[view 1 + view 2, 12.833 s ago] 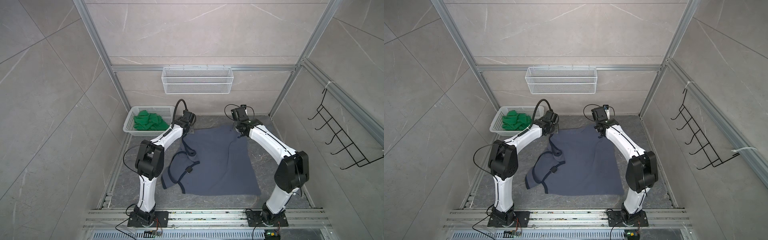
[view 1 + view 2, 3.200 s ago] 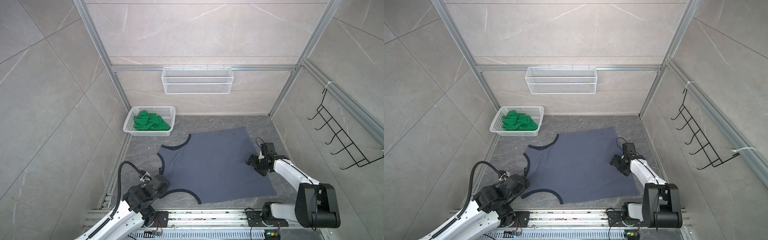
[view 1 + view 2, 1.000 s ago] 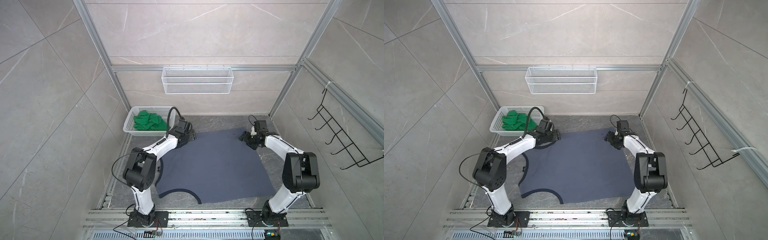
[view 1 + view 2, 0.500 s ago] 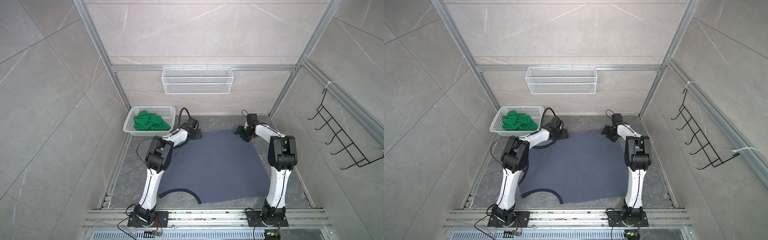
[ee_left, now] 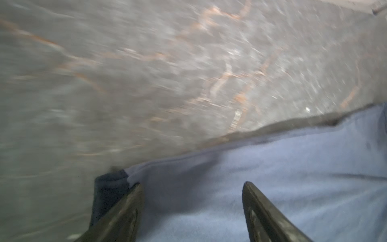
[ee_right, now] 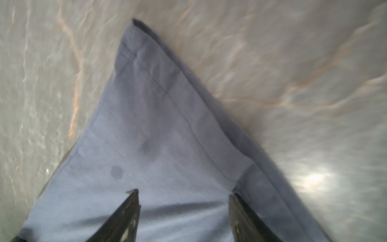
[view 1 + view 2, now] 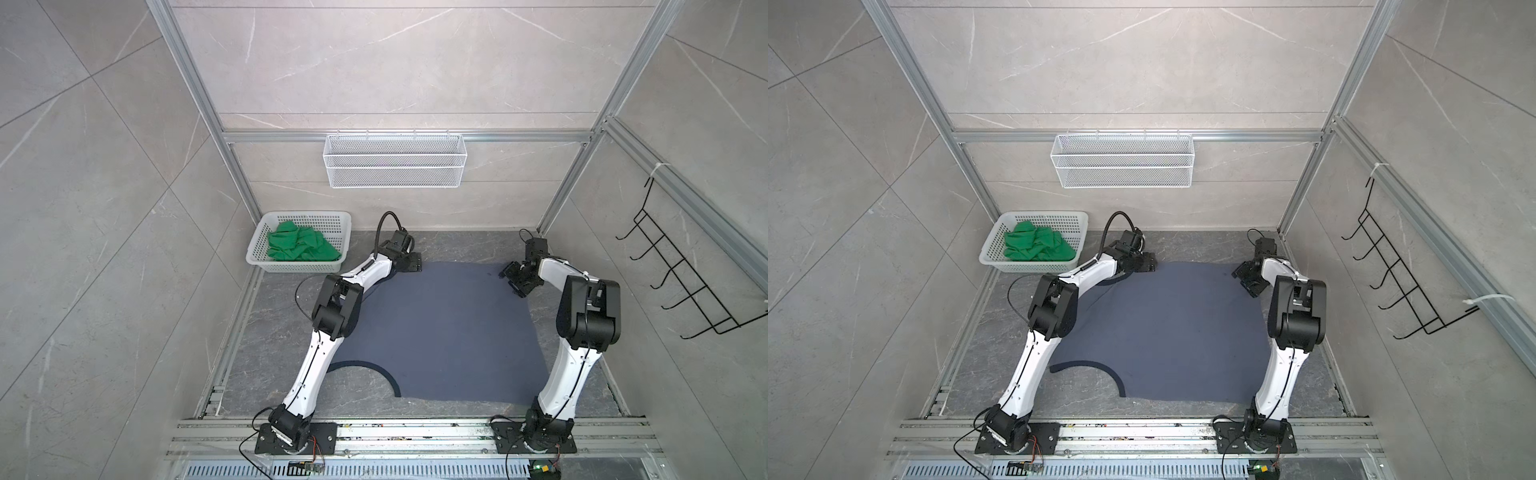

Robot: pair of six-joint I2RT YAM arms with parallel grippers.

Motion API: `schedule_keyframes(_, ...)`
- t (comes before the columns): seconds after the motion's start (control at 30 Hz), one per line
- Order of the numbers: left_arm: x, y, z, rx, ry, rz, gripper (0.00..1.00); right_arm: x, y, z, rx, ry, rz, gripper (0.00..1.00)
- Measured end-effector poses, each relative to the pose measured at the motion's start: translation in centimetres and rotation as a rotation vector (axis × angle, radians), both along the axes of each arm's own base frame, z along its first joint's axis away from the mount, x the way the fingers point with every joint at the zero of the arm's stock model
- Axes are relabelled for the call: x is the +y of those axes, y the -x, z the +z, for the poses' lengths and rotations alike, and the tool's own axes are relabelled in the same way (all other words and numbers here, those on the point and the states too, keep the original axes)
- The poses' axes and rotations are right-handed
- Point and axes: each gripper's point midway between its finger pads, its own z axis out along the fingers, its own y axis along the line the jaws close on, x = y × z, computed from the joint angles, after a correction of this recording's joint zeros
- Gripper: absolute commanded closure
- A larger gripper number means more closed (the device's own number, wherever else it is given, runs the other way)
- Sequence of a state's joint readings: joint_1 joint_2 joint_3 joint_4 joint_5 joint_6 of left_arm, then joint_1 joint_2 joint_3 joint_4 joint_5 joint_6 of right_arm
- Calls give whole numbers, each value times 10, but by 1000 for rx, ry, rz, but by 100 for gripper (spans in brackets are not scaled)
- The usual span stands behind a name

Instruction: Fold and stack the tank tops

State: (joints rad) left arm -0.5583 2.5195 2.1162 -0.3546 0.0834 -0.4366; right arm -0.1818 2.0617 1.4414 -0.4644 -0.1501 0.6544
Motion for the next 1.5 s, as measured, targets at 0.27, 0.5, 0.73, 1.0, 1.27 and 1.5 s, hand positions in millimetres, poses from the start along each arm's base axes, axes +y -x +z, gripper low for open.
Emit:
schedule_keyframes(0.27, -2, 13, 1, 42, -38, -23, 17, 14, -11, 12, -33, 30, 100, 31)
schedule_keyframes(0.5, 17, 1, 14, 34, -59, 2, 20, 23, -37, 47, -113, 107, 187, 32)
schedule_keyframes(0.73, 31, -21, 35, -41, -82, 23, 29, 10, -55, 66, -146, 183, 205, 32)
schedule_keyframes(1.0, 32, -33, 4, -31, -115, 4, 39, 1, -68, 49, -97, 227, 215, 32)
schedule_keyframes(1.27, 31, -34, -6, -21, -124, -6, 60, -10, -77, 33, -45, 262, 209, 32)
schedule_keyframes(1.5, 31, -32, -9, -14, -121, -8, 65, -23, -82, 27, -11, 292, 188, 31)
